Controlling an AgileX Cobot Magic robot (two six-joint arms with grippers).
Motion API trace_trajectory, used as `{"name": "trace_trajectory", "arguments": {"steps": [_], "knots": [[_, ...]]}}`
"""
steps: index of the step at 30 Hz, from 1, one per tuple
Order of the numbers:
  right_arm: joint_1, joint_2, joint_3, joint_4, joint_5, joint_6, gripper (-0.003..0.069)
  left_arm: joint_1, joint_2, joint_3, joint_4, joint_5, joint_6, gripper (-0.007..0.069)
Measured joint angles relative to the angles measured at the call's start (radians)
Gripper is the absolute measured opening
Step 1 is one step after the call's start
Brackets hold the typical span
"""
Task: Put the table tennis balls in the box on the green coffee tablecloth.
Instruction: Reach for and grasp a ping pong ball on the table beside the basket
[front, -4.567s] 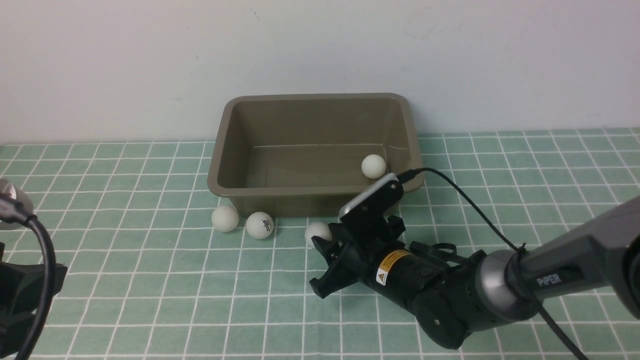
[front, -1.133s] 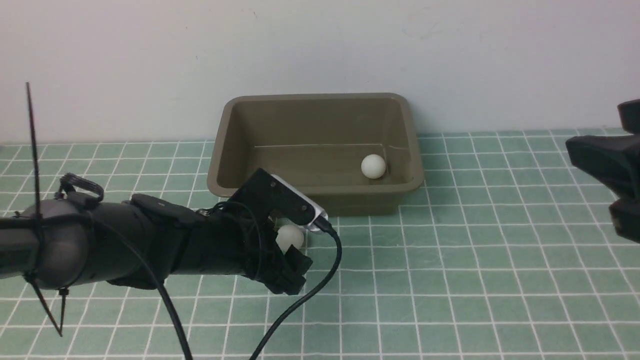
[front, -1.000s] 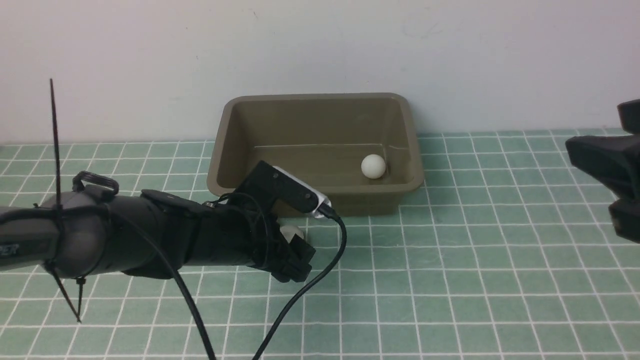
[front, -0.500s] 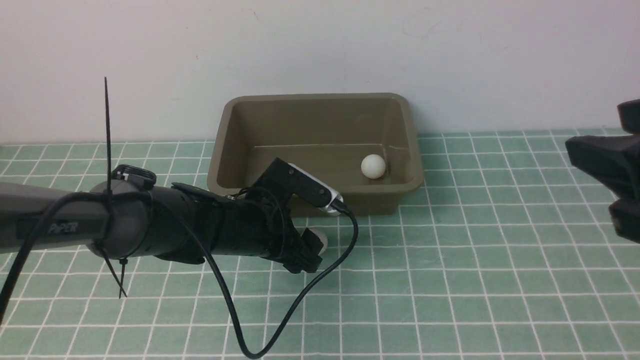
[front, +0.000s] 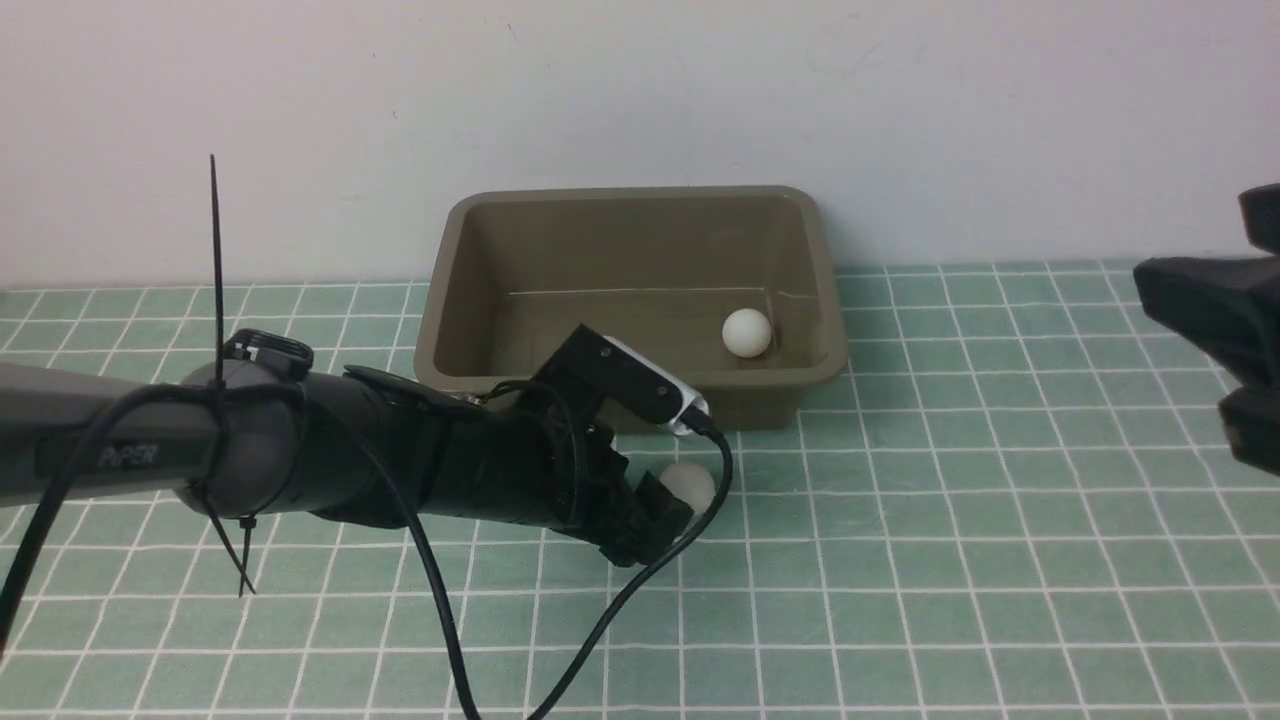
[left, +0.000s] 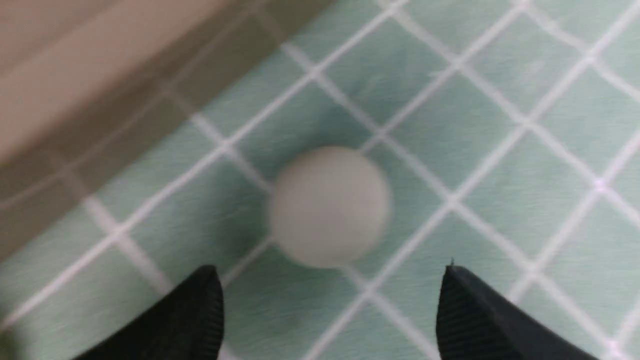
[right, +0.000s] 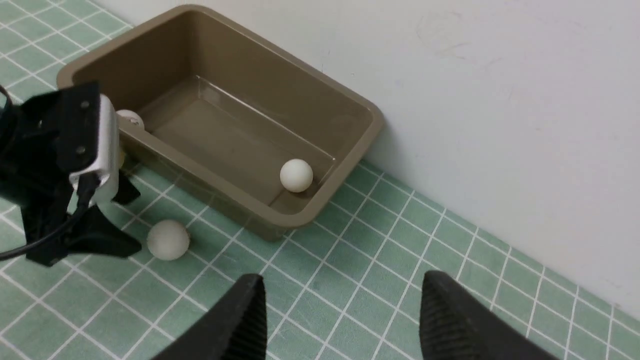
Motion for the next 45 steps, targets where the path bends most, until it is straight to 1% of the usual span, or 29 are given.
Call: {"name": "trace_trajectory", "arguments": {"steps": [2, 4, 8, 12, 17, 23, 35, 45], "knots": [[0.000, 0.000, 0.000, 0.000, -0.003, 0.000, 0.0385, -0.005, 0.000, -0.001, 0.001, 0.048, 0.000, 0.0513], [0.000, 0.000, 0.000, 0.000, -0.003, 0.001, 0.0385, -0.020, 0.000, -0.001, 0.004, 0.059, 0.000, 0.0513], [0.000, 0.000, 0.000, 0.000, -0.003, 0.001, 0.0385, -0.055, 0.000, -0.001, 0.004, 0.014, 0.013, 0.0513], [0.000, 0.000, 0.000, 0.000, -0.013, 0.001, 0.0385, -0.059, 0.000, -0.001, -0.003, -0.028, 0.044, 0.0513], [0.000, 0.000, 0.000, 0.000, -0.045, 0.001, 0.0385, -0.059, 0.003, -0.024, -0.112, -0.058, 0.140, 0.0513], [0.000, 0.000, 0.000, 0.000, -0.048, 0.006, 0.0385, -0.059, 0.003, -0.030, -0.127, -0.111, 0.224, 0.0513], [0.000, 0.000, 0.000, 0.000, -0.050, 0.013, 0.0385, -0.059, 0.027, -0.049, -0.131, -0.115, 0.270, 0.0513], [0.000, 0.000, 0.000, 0.000, -0.056, 0.015, 0.0385, -0.059, 0.073, -0.072, -0.132, -0.134, 0.275, 0.0512]]}}
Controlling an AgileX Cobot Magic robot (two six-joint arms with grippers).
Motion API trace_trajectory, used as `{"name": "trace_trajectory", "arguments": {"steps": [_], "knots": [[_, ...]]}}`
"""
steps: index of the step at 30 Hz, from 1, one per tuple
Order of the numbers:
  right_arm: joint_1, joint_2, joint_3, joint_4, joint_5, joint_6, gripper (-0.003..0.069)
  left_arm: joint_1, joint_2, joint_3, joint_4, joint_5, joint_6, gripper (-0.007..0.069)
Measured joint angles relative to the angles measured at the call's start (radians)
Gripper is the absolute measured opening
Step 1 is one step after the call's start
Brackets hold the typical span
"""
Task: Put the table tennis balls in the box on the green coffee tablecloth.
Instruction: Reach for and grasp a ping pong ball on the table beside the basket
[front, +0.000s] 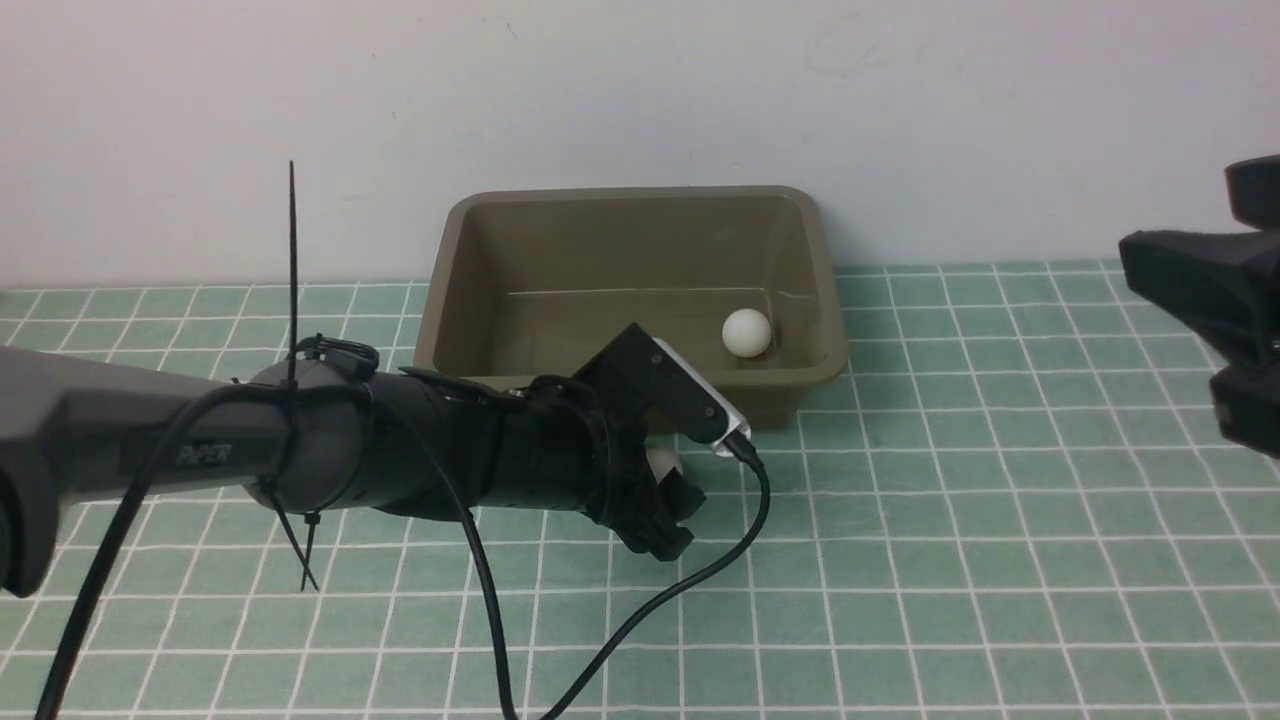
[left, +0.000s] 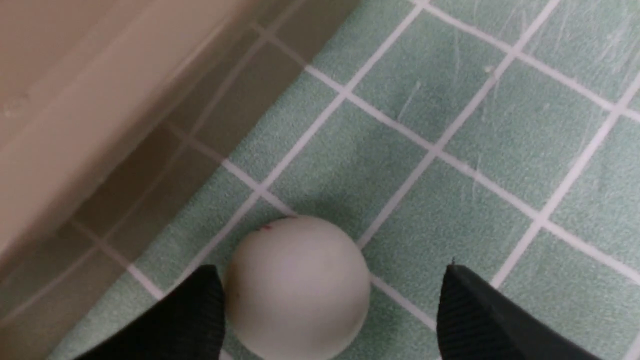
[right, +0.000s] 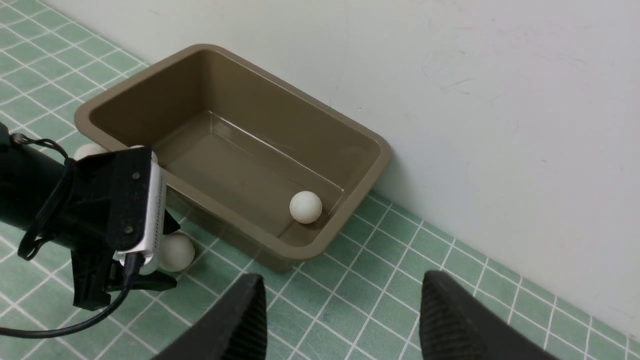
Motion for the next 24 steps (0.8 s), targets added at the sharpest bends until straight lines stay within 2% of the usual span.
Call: {"name": "trace_trajectory", "arguments": {"steps": [4, 7, 8, 14, 24], "knots": [[0.000, 0.000, 0.000, 0.000, -0.005, 0.000, 0.0385, 0.000, 0.011, 0.000, 0.000, -0.004, 0.000, 0.0465], [0.000, 0.000, 0.000, 0.000, -0.017, 0.000, 0.0385, 0.000, 0.011, -0.004, 0.000, -0.004, 0.000, 0.0342], [0.000, 0.000, 0.000, 0.000, -0.019, 0.000, 0.0385, 0.000, 0.011, -0.005, 0.000, -0.004, 0.000, 0.0330], [0.000, 0.000, 0.000, 0.000, -0.026, 0.000, 0.0385, 0.000, 0.003, -0.008, 0.000, 0.018, 0.002, 0.0332], [0.000, 0.000, 0.000, -0.021, -0.039, 0.000, 0.0385, 0.000, -0.092, -0.008, 0.003, 0.204, -0.048, 0.0332]]}}
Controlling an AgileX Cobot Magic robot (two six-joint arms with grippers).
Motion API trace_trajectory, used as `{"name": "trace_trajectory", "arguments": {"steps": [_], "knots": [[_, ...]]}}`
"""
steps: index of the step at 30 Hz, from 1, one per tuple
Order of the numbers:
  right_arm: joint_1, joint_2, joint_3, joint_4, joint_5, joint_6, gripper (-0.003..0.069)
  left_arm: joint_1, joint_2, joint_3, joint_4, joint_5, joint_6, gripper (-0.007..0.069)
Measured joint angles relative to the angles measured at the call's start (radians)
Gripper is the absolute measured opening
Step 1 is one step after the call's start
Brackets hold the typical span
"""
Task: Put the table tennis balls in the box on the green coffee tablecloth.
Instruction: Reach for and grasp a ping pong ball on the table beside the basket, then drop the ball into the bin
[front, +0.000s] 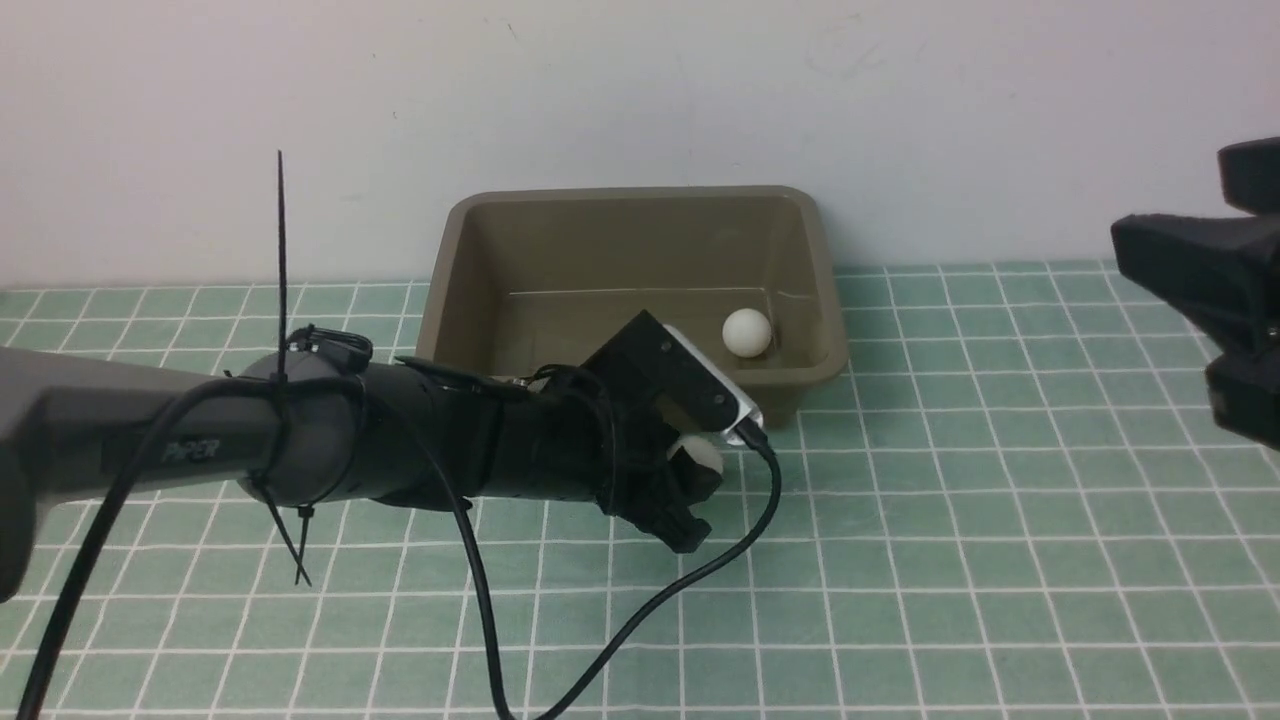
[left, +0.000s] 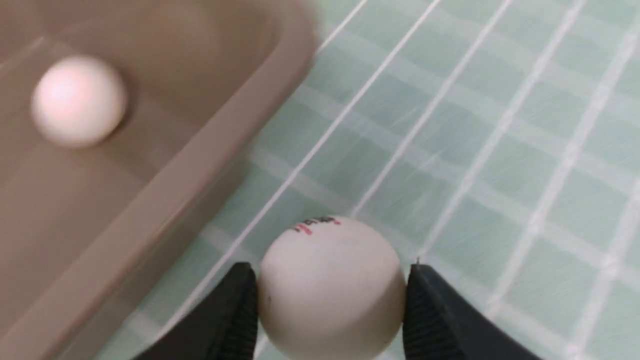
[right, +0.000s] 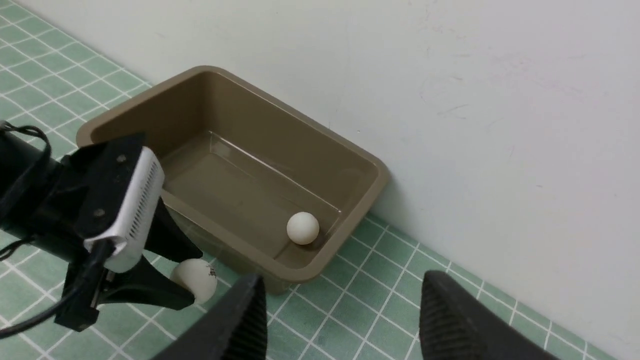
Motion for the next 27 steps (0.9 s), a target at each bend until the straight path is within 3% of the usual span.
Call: {"name": "trace_trajectory", "arguments": {"steps": [4, 7, 14, 21, 23, 27], "knots": [[0.000, 0.000, 0.000, -0.004, -0.005, 0.001, 0.0385, 0.000, -0.033, -0.001, 0.006, 0.116, -0.009, 0.0332], [0.000, 0.000, 0.000, -0.005, -0.005, 0.001, 0.0385, 0.007, -0.044, -0.013, 0.008, 0.114, 0.026, 0.0332], [0.000, 0.000, 0.000, -0.005, -0.006, 0.004, 0.0385, 0.130, -0.018, -0.125, 0.008, 0.005, 0.134, 0.0332], [0.000, 0.000, 0.000, 0.001, -0.006, 0.011, 0.0385, 0.242, 0.075, -0.215, 0.007, 0.064, 0.171, 0.0332], [0.000, 0.000, 0.000, 0.001, -0.006, 0.011, 0.0385, 0.252, 0.089, -0.222, 0.008, 0.066, 0.169, 0.0363], [0.000, 0.000, 0.000, 0.003, -0.006, 0.011, 0.0385, 0.257, 0.076, -0.222, 0.011, 0.037, 0.129, 0.0527]]}}
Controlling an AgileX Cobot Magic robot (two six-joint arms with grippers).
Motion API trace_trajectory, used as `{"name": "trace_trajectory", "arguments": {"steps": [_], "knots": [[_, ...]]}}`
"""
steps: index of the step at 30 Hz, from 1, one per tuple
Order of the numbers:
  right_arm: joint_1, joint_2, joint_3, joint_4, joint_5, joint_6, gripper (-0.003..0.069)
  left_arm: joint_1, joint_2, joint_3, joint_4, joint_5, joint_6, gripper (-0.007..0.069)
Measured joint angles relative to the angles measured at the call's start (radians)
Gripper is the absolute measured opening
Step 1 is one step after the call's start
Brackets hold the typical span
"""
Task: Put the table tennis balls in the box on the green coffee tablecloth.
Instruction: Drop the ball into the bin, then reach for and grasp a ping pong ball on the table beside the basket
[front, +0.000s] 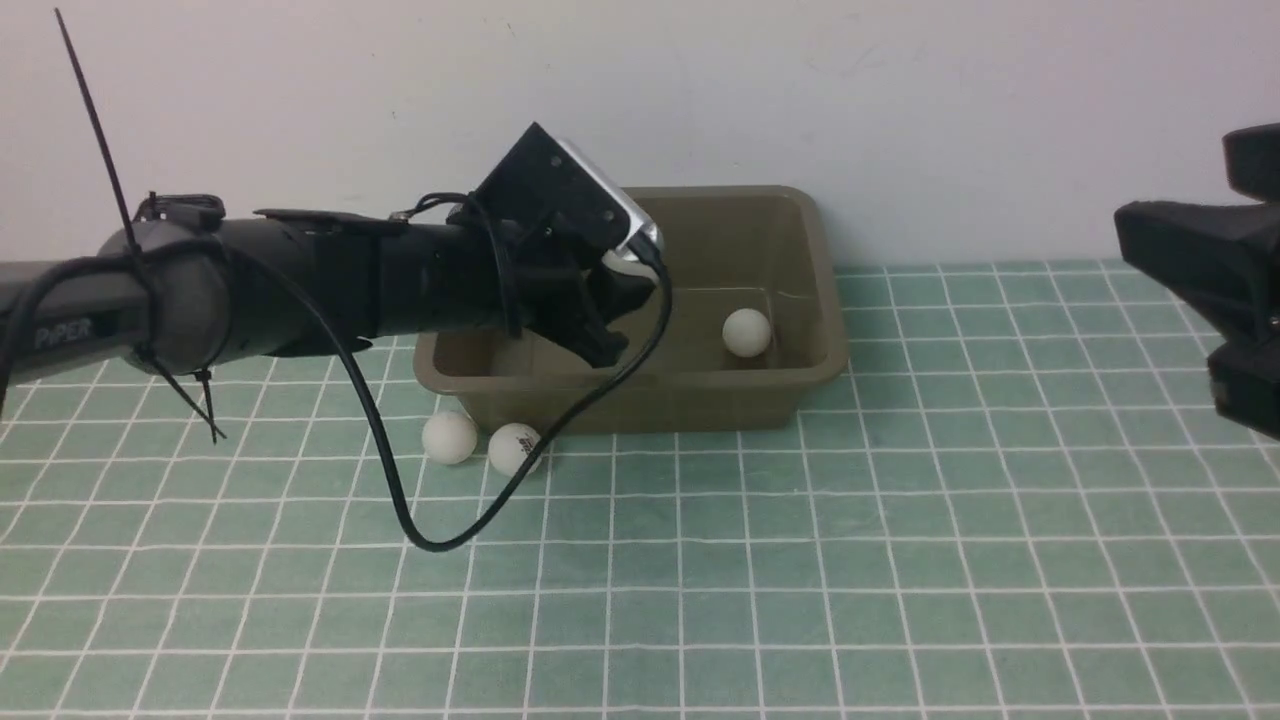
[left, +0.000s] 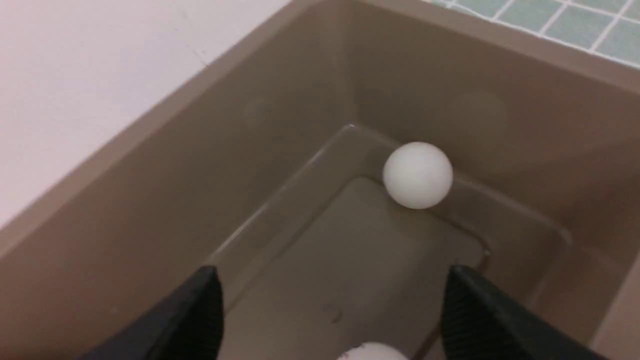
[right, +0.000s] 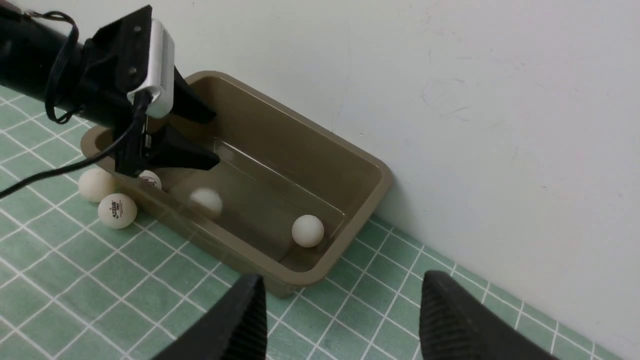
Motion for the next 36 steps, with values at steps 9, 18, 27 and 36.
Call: {"name": "trace_trajectory", "arguments": {"steps": [9, 18, 27, 36], "knots": [[0.000, 0.000, 0.000, 0.000, -0.001, 0.001, 0.0385, 0.000, -0.271, 0.057, 0.179, -0.082, -0.318, 0.0557], [0.000, 0.000, 0.000, -0.001, -0.004, 0.001, 0.0385, 0.000, -0.540, 0.260, 0.484, -0.083, -0.736, 0.0441], [0.000, 0.000, 0.000, 0.000, -0.007, 0.001, 0.0385, 0.001, -0.612, 0.290, 0.529, 0.197, -0.839, 0.0286], [0.000, 0.000, 0.000, -0.003, -0.007, 0.001, 0.0385, 0.001, -0.612, 0.290, 0.867, 0.361, -1.051, 0.0229]]}}
